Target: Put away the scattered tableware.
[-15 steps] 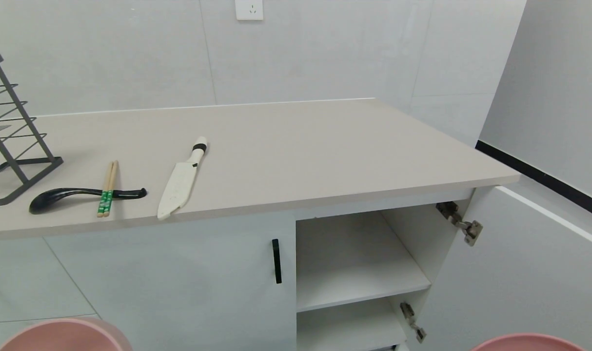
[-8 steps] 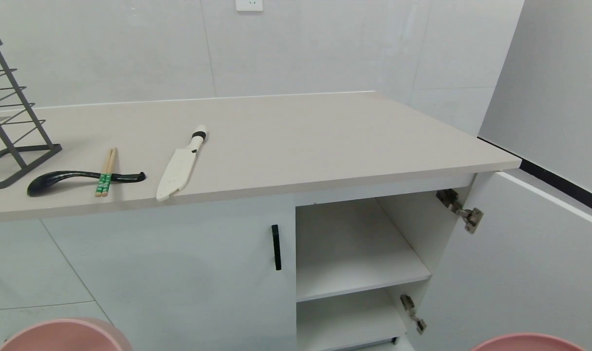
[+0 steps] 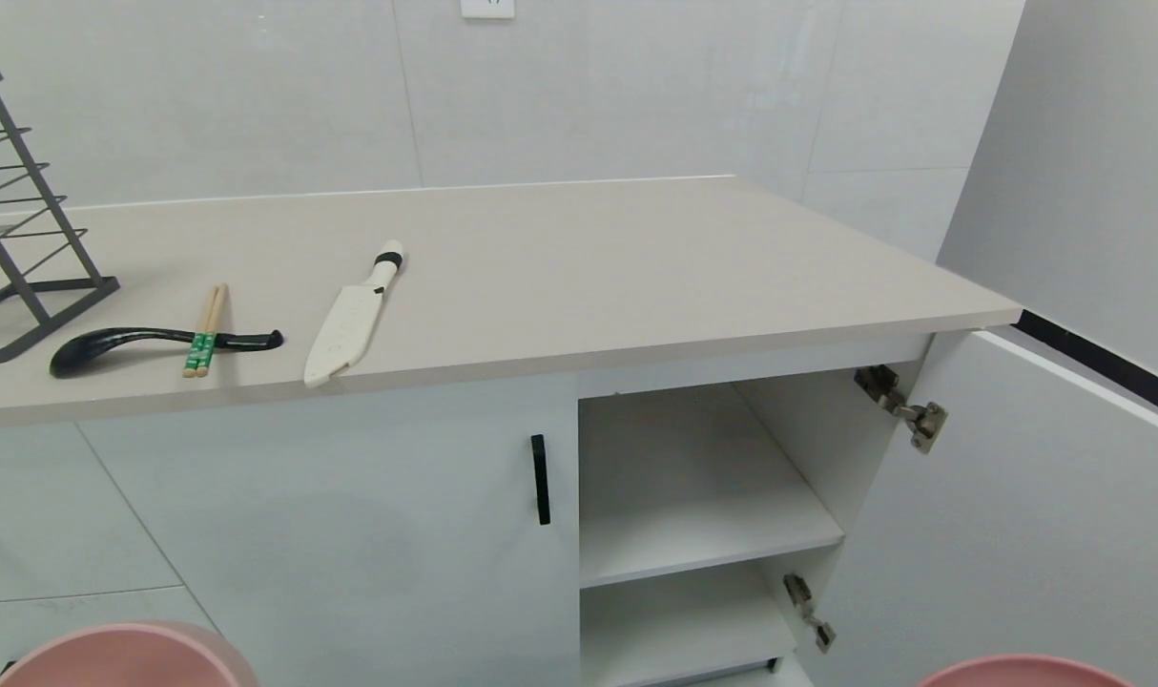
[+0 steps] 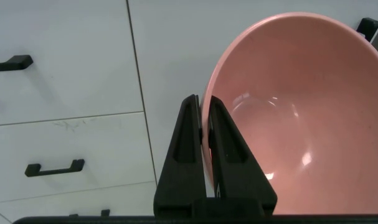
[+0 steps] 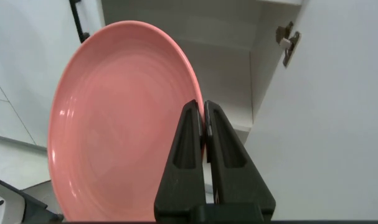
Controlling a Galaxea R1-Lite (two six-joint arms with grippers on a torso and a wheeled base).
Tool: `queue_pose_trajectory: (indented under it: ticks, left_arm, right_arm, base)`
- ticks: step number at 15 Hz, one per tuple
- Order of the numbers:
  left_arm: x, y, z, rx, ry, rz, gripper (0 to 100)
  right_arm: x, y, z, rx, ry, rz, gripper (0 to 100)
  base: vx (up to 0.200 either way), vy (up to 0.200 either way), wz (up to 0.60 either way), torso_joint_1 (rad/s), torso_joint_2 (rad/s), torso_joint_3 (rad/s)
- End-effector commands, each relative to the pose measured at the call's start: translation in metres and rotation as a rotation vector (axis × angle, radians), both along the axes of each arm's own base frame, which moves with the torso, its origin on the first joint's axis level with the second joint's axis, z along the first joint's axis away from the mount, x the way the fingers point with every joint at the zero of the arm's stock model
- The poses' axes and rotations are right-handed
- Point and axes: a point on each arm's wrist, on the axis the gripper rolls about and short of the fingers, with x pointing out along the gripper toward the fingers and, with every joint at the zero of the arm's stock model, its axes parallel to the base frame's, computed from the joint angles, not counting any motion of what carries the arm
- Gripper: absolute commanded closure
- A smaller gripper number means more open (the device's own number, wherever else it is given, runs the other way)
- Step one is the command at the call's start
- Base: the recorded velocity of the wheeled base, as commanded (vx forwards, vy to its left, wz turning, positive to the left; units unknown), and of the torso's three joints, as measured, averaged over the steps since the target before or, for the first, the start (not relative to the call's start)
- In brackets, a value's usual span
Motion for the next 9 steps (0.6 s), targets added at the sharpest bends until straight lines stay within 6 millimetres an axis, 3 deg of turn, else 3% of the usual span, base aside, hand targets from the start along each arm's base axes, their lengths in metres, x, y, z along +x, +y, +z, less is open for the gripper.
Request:
queue_pose_trajectory:
  ticks: [1, 2, 4, 9]
  left_arm:
    - [0.0, 0.0, 0.0, -0.001, 0.001, 0.0, 100]
    - [0.0, 0.0, 0.0, -0.001, 0.001, 0.0, 100]
    - [0.0, 0.0, 0.0, 0.0, 0.001, 0.0, 100]
    - [0.0, 0.0, 0.0, 0.003, 0.001, -0.001, 100]
  right_arm:
    - [0.027, 0.002, 0.03, 0.089, 0.234, 0.06, 100]
    - [0.037, 0.003, 0.032, 0.08, 0.279, 0.081, 100]
    - [0.077, 0.011, 0.033, -0.021, 0.381, 0.155, 100]
    - [0.115, 0.025, 0.015, -0.145, 0.566, 0.26, 100]
  base:
    - [0.0, 0.0, 0.0, 0.0, 0.0, 0.0]
    - [0.0, 0.0, 0.0, 0.0, 0.0, 0.0]
    - [0.0, 0.0, 0.0, 0.0, 0.0, 0.0]
    - [0.0, 0.0, 0.0, 0.0, 0.0, 0.0]
